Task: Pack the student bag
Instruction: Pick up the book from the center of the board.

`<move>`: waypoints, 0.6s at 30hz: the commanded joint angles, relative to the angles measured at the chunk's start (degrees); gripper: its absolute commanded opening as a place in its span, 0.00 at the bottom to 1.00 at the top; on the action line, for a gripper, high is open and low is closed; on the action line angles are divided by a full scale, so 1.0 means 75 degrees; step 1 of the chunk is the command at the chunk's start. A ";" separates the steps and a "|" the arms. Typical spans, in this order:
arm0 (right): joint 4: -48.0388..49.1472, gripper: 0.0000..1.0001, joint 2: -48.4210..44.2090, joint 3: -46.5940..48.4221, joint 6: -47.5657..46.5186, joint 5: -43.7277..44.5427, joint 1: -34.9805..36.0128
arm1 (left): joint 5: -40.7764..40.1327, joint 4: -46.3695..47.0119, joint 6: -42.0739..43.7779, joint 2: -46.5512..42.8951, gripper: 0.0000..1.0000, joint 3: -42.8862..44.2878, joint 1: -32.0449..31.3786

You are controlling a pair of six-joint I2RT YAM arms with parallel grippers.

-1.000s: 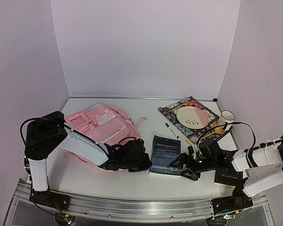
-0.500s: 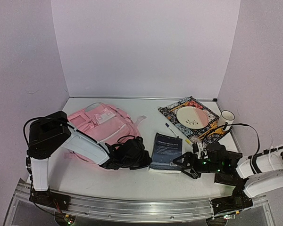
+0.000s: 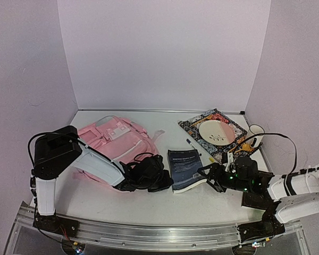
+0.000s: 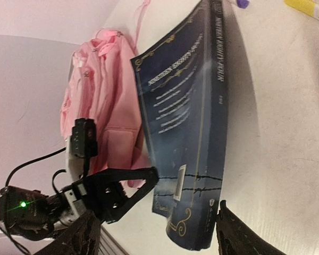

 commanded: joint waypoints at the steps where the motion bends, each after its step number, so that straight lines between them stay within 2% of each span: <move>1: 0.0928 0.68 0.0461 0.0435 -0.0029 -0.0613 0.0167 | 0.1642 -0.0491 -0.0201 0.0548 0.04 -0.0080 -0.0385; 18: 0.3556 0.58 0.2107 0.0454 0.0160 -0.0627 0.0182 | 0.1705 0.0085 -0.0504 0.0337 0.05 0.0055 -0.0407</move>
